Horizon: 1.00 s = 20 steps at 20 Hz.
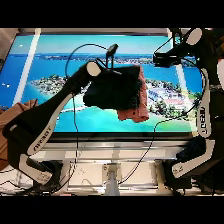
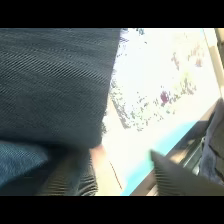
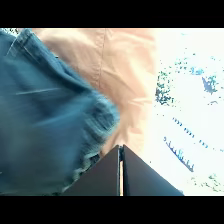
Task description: Fold the clothes and pants, and hang the long-sleeved shirts on hangers.
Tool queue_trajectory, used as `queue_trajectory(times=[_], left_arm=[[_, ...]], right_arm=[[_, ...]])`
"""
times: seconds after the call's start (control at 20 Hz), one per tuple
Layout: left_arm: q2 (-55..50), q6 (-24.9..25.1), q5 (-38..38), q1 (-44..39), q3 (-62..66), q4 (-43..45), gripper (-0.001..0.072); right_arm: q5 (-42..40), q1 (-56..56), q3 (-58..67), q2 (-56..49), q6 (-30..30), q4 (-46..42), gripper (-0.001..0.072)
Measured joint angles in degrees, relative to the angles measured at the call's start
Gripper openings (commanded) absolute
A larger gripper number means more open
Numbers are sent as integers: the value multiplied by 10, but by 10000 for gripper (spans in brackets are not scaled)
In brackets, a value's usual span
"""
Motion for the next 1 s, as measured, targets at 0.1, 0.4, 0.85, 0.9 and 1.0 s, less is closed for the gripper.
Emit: queue_trajectory(times=[0.1,0.4,0.85,0.9,1.0], left_arm=[[-4,1,7,-5,0,1,622],[3,21,-12,33,0,3,621],[9,64,-139,220,0,3,621],[9,67,-148,235,0,-6,604],[9,73,-156,248,0,-30,491]], right_arm=[[1,-3,0,1,-5,-1,35],[16,-10,-4,2,-32,-6,35],[-32,-100,-267,145,-193,176,199],[-55,-105,-314,163,-207,210,373],[-105,-103,-407,187,-227,275,564]])
